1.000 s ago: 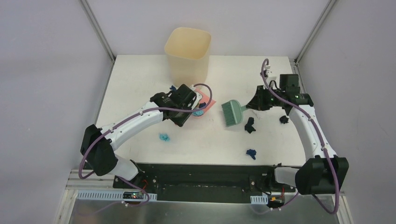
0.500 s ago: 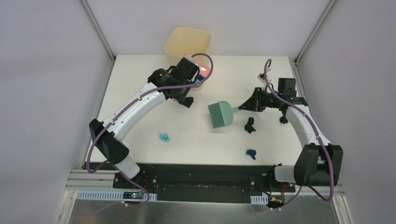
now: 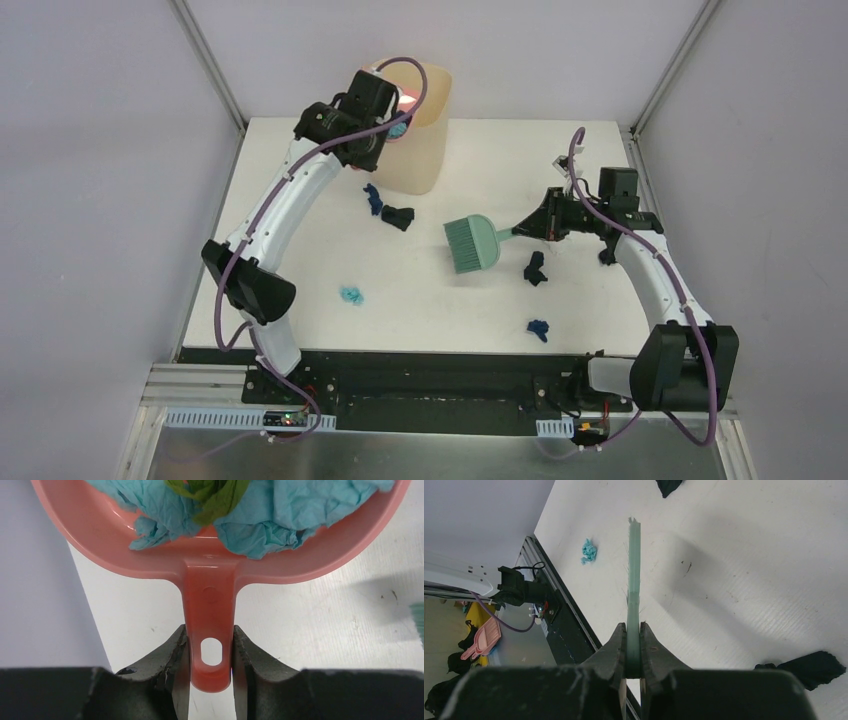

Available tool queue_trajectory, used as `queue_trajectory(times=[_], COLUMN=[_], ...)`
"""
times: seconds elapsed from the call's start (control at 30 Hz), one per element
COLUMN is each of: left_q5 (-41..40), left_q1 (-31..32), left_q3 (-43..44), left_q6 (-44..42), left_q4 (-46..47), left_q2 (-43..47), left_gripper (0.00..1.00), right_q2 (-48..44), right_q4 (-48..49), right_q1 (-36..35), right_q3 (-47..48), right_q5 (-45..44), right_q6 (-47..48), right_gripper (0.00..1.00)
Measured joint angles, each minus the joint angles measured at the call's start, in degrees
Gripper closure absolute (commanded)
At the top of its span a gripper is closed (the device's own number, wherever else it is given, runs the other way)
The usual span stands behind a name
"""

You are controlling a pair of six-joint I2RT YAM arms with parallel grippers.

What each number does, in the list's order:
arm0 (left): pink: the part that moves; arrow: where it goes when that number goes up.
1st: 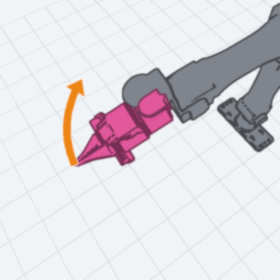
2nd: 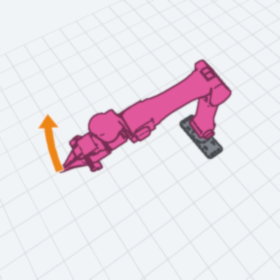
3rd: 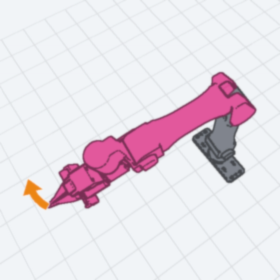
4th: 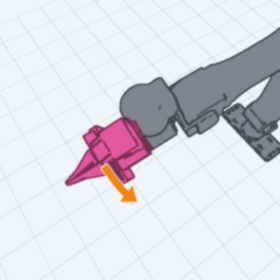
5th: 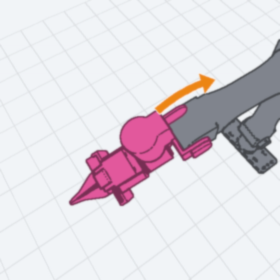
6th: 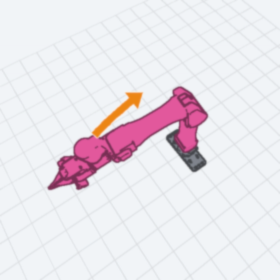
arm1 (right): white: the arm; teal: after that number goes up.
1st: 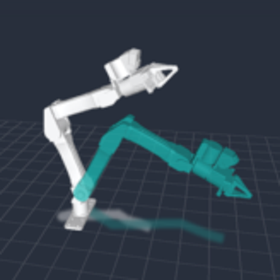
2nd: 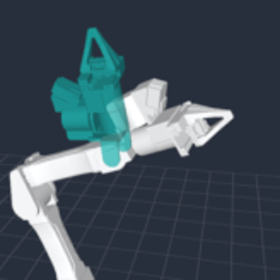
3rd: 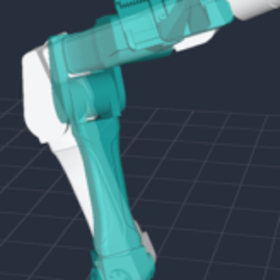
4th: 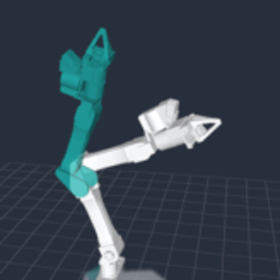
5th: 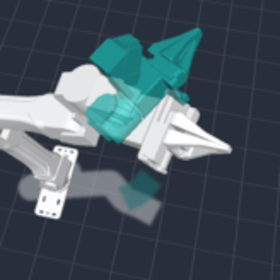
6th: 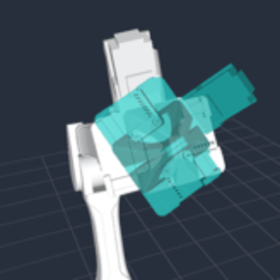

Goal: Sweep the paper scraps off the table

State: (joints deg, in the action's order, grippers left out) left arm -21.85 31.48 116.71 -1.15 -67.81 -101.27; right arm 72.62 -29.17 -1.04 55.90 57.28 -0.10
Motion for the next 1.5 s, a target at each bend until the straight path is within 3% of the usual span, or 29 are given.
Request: queue_trajectory(times=[0.33, 0.7, 1.07, 1.2, 1.3, 1.4, 1.5], left_q5=[-1.99, -4.81, -14.75, -17.62, -20.02, -24.7, -26.01], left_q1=[-2.69, -5.62, -6.32, -6.03, -5.92, -5.73, -5.7], left_q3=[24.37, 28.24, 25.7, 20.22, 11.52, 0.04, -4.5], left_q6=[-3.52, -9.11, -26.58, -34.8, -44.11, -59.34, -71.17], left_q4=[-3.82, -3.5, 10.93, 18.45, 27.47, 42.25, 55.78], left_q2=[-10.38, -17.33, -18.64, -18.67, -18.6, -18.58, -18.38], left_gripper=[0.95, 0.96, 0.99, 1.0, 1.0, 1.0, 1.0], right_q2=[-0.31, -1.97, 0.83, 0.83, 0.83, 0.83, 0.83], right_q4=[1.07, 1.05, -0.02, -0.09, -0.33, -0.61, -0.72], right_q1=[0.0, 0.0, 0.0, 0.0, 0.0, 0.0, 0.0], right_q3=[-0.63, -0.63, -0.63, -0.63, -0.63, -0.63, -0.63], right_q5=[-1.38, -1.95, -1.92, -1.97, -2.36, -2.8, -3.04], right_q6=[-1.51, -1.53, -1.27, -1.05, -0.17, 0.39, 0.68], right_gripper=[1.0, 1.0, 1.0, 1.0, 1.0, 1.0, 1.0])
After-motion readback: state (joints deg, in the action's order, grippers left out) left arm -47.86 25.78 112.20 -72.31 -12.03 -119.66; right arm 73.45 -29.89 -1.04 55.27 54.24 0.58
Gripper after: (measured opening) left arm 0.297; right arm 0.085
